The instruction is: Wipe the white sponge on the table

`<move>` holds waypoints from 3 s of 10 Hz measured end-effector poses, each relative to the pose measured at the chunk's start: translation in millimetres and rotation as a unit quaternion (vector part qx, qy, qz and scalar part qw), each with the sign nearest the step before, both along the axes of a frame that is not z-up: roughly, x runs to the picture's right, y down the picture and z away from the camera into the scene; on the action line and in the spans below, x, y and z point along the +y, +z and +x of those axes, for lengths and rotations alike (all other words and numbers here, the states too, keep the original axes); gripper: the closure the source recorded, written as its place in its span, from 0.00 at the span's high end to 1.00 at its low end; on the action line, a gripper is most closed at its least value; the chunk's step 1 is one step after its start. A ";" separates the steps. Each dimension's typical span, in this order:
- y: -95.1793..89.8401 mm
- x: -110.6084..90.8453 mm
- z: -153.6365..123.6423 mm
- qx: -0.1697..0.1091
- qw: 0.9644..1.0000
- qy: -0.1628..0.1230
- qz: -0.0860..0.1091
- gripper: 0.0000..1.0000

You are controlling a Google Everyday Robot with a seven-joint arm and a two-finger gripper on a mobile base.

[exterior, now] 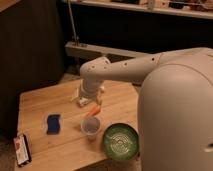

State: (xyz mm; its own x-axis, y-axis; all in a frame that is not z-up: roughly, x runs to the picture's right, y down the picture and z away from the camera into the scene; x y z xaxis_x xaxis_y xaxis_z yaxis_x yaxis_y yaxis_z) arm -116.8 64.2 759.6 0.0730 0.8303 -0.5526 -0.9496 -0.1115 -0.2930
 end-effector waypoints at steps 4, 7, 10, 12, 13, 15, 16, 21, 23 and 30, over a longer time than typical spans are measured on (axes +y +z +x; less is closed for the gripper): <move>0.2 0.6 0.8 0.001 1.000 0.000 -0.001 0.80; 0.2 0.6 1.0 0.001 1.000 0.001 -0.001 0.80; 0.3 0.8 1.5 0.002 1.000 0.001 -0.001 0.80; 0.3 0.8 1.6 0.002 1.000 0.001 -0.001 0.80; 0.3 0.8 1.6 0.002 1.000 0.001 -0.001 0.80; 0.4 0.8 1.7 0.002 1.000 0.001 -0.001 0.80; 0.4 0.9 1.7 0.002 1.000 0.001 -0.001 0.80; 6.2 -8.0 -3.6 0.006 1.000 -0.006 0.003 0.80; 18.5 -19.4 -37.4 -0.010 1.000 -0.023 0.003 0.80; 50.2 -3.9 -165.1 -0.080 0.990 -0.114 -0.029 0.80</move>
